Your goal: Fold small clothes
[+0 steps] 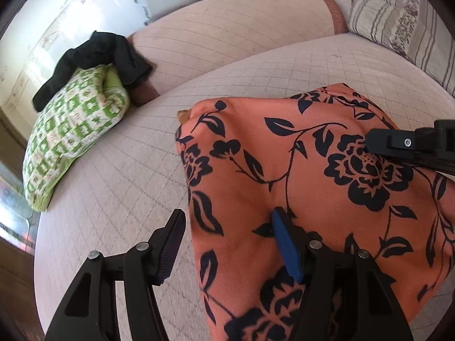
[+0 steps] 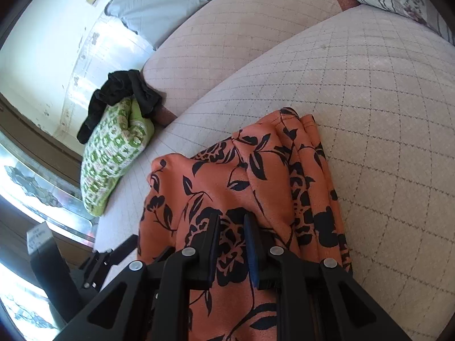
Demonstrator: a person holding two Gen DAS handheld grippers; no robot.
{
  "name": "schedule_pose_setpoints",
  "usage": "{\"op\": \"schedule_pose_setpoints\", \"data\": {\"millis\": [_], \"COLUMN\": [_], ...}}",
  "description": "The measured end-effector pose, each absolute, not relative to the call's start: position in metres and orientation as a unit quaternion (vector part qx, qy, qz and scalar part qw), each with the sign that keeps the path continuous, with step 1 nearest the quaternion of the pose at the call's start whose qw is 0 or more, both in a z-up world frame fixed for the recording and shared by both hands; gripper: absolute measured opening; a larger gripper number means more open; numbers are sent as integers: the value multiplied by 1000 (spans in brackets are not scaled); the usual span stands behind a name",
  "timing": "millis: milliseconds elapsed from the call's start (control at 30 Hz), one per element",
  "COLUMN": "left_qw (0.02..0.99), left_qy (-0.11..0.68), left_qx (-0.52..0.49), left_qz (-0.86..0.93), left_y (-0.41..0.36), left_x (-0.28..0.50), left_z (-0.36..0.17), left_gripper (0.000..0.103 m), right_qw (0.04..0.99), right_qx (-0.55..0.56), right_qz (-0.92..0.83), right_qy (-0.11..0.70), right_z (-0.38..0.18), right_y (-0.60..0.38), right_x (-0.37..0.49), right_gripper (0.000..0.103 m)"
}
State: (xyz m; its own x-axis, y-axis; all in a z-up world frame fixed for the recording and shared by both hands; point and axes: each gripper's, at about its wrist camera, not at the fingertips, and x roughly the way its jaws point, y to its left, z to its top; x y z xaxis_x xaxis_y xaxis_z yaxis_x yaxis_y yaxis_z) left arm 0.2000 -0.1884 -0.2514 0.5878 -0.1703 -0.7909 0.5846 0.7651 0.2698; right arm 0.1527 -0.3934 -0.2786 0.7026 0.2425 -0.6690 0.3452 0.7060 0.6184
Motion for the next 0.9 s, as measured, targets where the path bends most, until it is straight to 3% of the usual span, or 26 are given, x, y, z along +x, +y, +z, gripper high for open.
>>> {"op": "schedule_pose_setpoints", "data": {"millis": [233,433,900], "left_qw": [857,861,856], "left_qy": [389,393,411], "left_qx": [250,228,217], "left_qz": [-227,-228,-228], "left_y": [-158,-136,-125], "left_x": [170,153,143], "left_z": [-234,-230,-243], "left_gripper": [71,71,77], "right_qw": [857,860,845], "right_qx": [355,352,320], "right_qz": [-16,-12,-15], "right_qy": [372,370,429], "right_z": [-257,-247,-269], "right_y": [-380,-374,-365], "right_x": [137,117,110], "right_gripper": [23,22,23]}}
